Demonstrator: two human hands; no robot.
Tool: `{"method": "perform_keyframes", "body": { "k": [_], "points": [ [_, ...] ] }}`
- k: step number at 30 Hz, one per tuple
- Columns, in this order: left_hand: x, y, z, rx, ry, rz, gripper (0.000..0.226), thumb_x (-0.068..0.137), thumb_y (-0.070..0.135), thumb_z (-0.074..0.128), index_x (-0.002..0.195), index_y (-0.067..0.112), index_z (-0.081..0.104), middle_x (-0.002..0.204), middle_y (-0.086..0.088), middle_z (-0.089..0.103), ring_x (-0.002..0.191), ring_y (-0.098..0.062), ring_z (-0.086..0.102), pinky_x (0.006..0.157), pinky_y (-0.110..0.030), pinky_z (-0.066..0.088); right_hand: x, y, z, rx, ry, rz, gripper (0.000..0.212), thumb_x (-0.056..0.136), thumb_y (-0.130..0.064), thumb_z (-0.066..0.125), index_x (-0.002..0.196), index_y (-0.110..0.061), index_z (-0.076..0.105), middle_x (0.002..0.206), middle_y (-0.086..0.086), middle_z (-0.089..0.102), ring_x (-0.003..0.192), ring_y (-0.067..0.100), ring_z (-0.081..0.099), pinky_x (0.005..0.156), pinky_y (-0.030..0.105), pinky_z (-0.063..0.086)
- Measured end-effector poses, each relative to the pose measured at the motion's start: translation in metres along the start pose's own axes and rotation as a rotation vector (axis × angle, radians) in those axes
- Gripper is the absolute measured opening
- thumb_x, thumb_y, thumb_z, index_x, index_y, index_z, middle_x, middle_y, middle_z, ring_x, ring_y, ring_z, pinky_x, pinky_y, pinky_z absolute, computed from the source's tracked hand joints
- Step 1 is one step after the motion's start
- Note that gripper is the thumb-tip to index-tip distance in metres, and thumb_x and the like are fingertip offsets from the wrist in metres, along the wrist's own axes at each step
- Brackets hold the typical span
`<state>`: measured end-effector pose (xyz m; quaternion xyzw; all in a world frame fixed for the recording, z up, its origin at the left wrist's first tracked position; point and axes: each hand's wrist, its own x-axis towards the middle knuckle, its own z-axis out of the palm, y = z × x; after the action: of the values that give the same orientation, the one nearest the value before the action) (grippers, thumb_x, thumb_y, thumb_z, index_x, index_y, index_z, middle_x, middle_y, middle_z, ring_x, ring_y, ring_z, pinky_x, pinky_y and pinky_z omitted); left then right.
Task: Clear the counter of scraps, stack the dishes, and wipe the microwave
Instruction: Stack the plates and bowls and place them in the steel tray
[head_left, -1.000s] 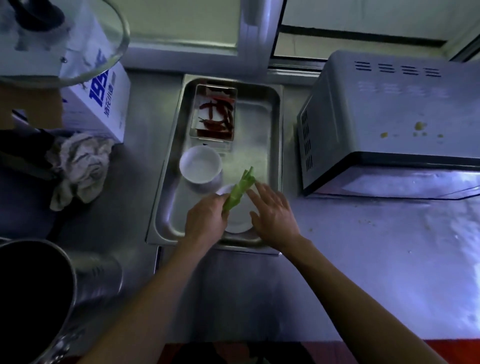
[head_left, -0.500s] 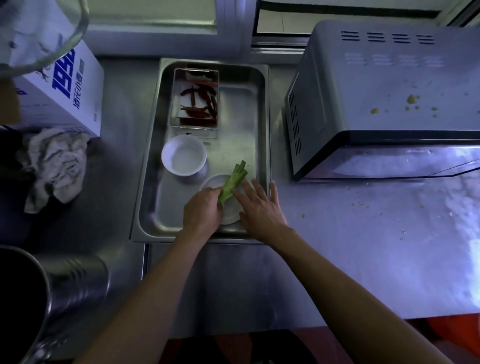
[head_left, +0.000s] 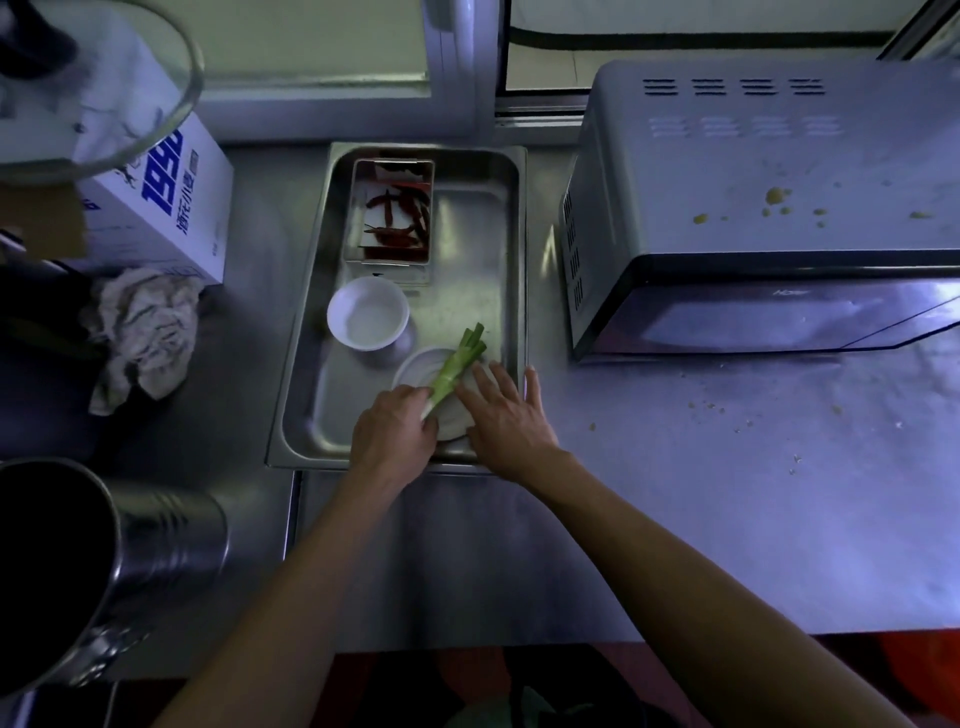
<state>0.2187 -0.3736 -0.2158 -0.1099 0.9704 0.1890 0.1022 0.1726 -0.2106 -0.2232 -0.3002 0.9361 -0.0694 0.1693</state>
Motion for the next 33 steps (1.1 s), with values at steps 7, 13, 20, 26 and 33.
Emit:
{"method": "perform_keyframes", "body": {
  "k": [7, 13, 20, 26, 33],
  "points": [
    [-0.035, 0.006, -0.015, -0.007, 0.017, -0.004, 0.038, 0.092, 0.033, 0.059, 0.129, 0.025, 0.061, 0.122, -0.002, 0.065, 0.11, -0.028, 0.06, 0.088, -0.044, 0.052, -0.029, -0.008, -0.016, 0.032, 0.02, -0.013, 0.062, 0.099, -0.026, 0.046, 0.155, -0.025, 0.021, 0.168, 0.007, 0.002, 0.154, 0.026, -0.003, 0.121, 0.06, -0.001],
    [-0.053, 0.017, -0.024, 0.004, 0.019, 0.08, 0.037, 0.091, 0.034, 0.059, 0.127, 0.026, 0.062, 0.121, -0.001, 0.065, 0.109, -0.027, 0.061, 0.086, -0.042, 0.053, -0.066, -0.014, -0.021, 0.008, 0.069, 0.047, 0.062, 0.099, -0.03, 0.047, 0.156, -0.026, 0.02, 0.167, 0.005, 0.004, 0.154, 0.027, -0.002, 0.121, 0.061, 0.001],
    [-0.095, 0.029, -0.015, -0.031, 0.023, 0.199, 0.036, 0.09, 0.032, 0.061, 0.124, 0.023, 0.065, 0.125, -0.002, 0.066, 0.114, -0.028, 0.061, 0.091, -0.041, 0.052, -0.132, -0.014, -0.018, 0.007, 0.088, 0.148, 0.061, 0.099, -0.034, 0.046, 0.155, -0.027, 0.023, 0.166, 0.004, 0.008, 0.154, 0.025, 0.0, 0.121, 0.059, 0.002],
    [-0.124, 0.06, -0.006, -0.06, -0.012, 0.334, 0.033, 0.092, 0.03, 0.059, 0.123, 0.021, 0.065, 0.122, -0.003, 0.065, 0.114, -0.027, 0.059, 0.088, -0.039, 0.051, -0.189, 0.003, -0.024, -0.008, 0.13, 0.243, 0.06, 0.101, -0.036, 0.047, 0.155, -0.028, 0.022, 0.168, 0.006, 0.0, 0.153, 0.027, -0.011, 0.122, 0.055, 0.002],
    [-0.141, 0.121, 0.004, 0.007, -0.046, 0.47, 0.044, 0.095, 0.034, 0.055, 0.137, 0.02, 0.056, 0.13, -0.002, 0.061, 0.119, -0.025, 0.056, 0.096, -0.038, 0.048, -0.26, 0.045, -0.024, 0.078, 0.217, 0.388, 0.059, 0.101, -0.038, 0.046, 0.154, -0.027, 0.024, 0.168, 0.005, 0.001, 0.154, 0.026, -0.006, 0.122, 0.054, 0.008]
  ]
}}
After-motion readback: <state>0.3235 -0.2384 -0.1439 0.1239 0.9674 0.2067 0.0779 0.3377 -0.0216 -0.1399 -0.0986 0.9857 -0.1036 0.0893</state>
